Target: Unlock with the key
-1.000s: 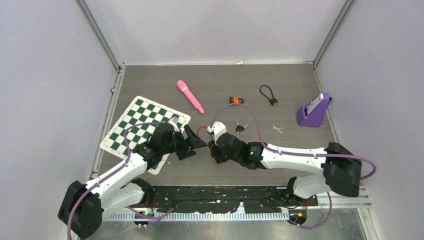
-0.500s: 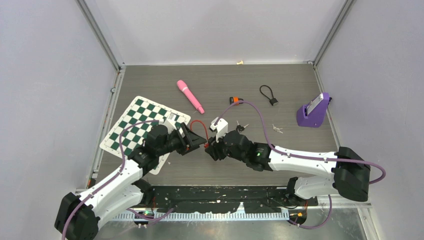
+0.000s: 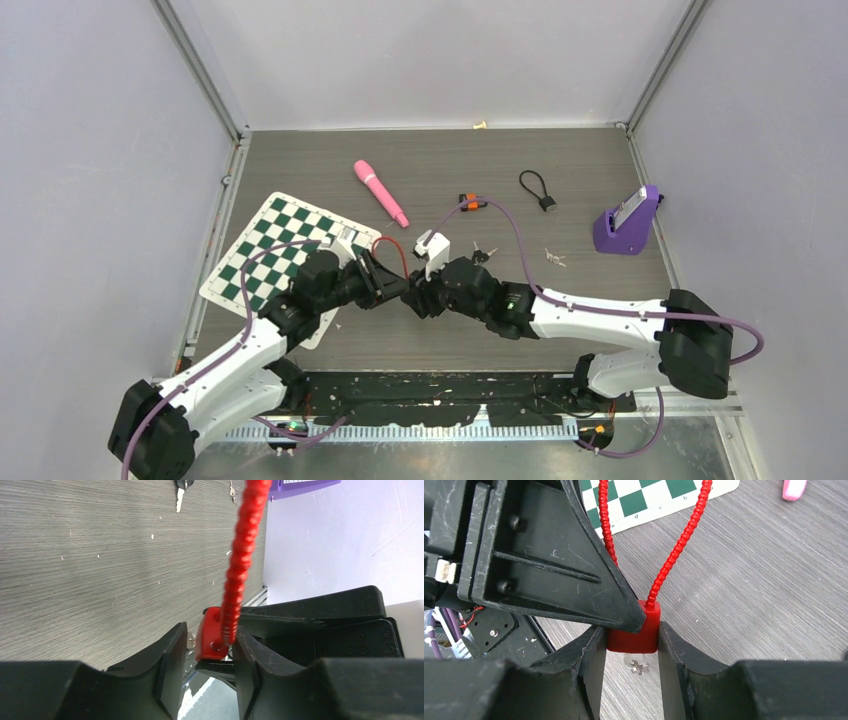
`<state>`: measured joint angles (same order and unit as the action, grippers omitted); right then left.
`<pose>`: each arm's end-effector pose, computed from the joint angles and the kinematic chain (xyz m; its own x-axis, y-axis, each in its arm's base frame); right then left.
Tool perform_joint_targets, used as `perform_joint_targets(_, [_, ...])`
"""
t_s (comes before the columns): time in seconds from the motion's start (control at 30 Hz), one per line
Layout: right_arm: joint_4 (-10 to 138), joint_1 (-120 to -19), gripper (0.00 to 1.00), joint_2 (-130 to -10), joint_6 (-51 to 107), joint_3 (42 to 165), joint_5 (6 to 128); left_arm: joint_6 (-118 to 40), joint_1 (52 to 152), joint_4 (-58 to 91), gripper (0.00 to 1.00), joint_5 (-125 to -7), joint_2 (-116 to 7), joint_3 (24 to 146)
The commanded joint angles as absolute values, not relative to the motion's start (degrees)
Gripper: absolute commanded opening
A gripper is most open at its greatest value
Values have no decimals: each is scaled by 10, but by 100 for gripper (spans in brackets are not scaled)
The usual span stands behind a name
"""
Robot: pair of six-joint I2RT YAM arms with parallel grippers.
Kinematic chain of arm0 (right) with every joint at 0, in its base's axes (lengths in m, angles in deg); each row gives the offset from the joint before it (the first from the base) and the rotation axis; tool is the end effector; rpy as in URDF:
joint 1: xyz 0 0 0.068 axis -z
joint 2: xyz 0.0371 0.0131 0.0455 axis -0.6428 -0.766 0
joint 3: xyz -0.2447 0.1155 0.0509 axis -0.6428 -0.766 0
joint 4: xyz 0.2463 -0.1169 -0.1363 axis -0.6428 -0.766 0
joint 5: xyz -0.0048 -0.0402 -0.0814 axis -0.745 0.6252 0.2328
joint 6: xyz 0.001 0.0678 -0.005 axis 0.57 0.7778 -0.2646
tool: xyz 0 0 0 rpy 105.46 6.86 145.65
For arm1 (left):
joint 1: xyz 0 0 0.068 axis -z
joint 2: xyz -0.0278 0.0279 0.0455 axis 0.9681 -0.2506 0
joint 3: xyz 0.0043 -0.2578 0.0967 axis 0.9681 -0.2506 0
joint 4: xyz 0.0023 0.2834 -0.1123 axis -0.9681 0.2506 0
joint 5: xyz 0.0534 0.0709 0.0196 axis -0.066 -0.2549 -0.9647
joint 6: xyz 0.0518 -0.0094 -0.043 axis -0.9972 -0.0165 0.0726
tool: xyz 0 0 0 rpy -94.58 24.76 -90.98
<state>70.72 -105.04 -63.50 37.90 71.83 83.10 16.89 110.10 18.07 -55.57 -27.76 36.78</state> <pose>0.1537 0.3102 0.2209 -0.4089 -0.2010 -0.8902 -0.7500 0.6297 0.2023 0.1951 -0.1556 0.1952 -0.8467 -0.4795 -0.2306 -0.0140 0.4534 -0.8912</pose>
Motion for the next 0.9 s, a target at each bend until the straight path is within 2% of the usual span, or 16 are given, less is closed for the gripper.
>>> perform_joint_targets(0.0, [775, -1053, 6, -641, 397, 764, 842, 164, 1113, 161, 33, -551, -280, 379])
perform_joint_targets(0.2, [793, -1051, 12, -648, 418, 769, 848, 155, 1111, 180, 5, -562, -270, 392])
perform_joint_targets(0.27, [804, -1049, 23, -643, 427, 761, 843, 147, 1100, 185, 0, -553, -268, 398])
perform_joint_targets(0.3, [809, -1047, 32, -637, 429, 757, 840, 147, 1090, 185, 0, -541, -269, 401])
perform_joint_targets(0.5, [890, -1047, 52, -581, 423, 686, 839, 145, 1046, 205, 0, -490, -267, 419])
perform_joint_targets(0.73, [985, -1047, 57, -542, 393, 597, 854, 147, 1036, 227, 0, -477, -253, 437])
perform_joint_targets(0.87, [1008, -1046, 58, -549, 385, 587, 842, 150, 1035, 233, 0, -475, -245, 441])
